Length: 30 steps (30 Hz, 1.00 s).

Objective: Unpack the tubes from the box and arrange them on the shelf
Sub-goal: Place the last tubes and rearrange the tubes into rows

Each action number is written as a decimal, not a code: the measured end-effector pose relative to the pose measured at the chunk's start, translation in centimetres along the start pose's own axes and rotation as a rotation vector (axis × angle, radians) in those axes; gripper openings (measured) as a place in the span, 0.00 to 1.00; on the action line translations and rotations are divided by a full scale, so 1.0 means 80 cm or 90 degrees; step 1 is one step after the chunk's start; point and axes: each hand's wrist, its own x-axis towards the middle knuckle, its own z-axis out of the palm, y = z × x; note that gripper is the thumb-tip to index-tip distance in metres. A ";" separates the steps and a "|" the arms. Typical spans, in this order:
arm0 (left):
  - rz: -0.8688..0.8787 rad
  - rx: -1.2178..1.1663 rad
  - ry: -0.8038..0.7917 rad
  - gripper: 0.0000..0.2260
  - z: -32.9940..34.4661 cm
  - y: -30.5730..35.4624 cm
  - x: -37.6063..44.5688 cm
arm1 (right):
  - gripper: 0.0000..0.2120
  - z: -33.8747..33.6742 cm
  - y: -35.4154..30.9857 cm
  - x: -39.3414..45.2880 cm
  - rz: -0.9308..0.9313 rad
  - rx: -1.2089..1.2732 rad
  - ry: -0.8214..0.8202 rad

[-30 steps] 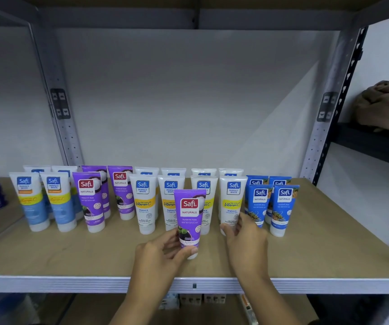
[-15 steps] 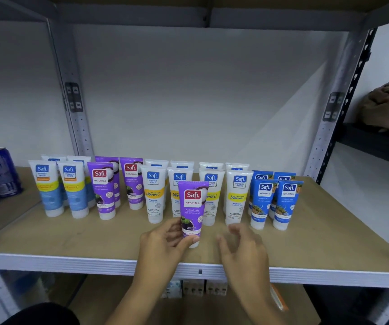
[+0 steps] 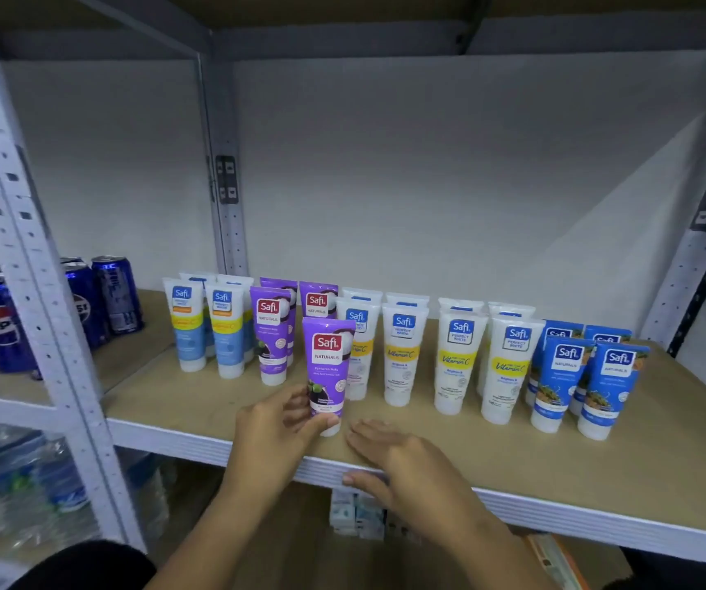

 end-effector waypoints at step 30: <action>-0.002 0.044 -0.041 0.14 0.006 -0.043 0.088 | 0.36 0.027 0.011 0.030 -0.066 0.008 0.022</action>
